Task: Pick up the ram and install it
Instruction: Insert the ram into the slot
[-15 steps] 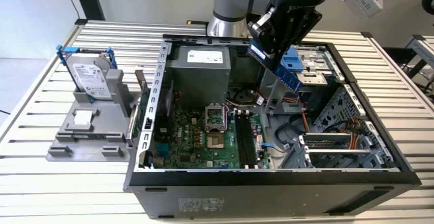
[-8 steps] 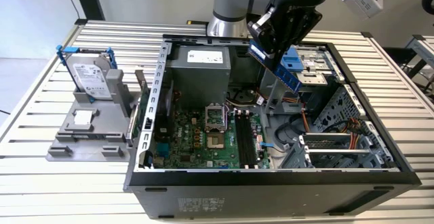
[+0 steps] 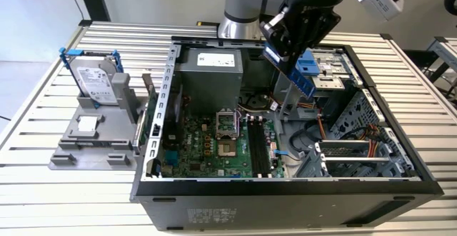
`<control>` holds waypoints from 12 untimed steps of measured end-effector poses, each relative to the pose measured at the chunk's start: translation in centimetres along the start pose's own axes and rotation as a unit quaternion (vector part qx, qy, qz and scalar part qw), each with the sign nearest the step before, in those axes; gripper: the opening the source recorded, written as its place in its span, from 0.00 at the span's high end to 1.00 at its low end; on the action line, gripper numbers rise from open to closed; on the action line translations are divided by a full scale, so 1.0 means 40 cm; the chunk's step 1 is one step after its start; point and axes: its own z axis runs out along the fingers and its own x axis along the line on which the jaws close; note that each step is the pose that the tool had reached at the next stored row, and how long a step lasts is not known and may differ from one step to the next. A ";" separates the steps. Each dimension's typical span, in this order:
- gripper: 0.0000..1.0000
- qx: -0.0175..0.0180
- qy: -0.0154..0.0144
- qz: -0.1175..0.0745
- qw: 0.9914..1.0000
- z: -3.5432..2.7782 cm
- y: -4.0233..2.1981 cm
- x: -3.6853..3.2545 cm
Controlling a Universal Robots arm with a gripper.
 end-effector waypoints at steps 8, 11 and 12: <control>1.00 0.000 -0.001 0.051 0.999 0.000 0.000 0.000; 1.00 0.000 -0.002 0.070 0.998 0.000 0.000 0.000; 1.00 0.000 -0.002 0.076 0.997 0.000 0.000 0.000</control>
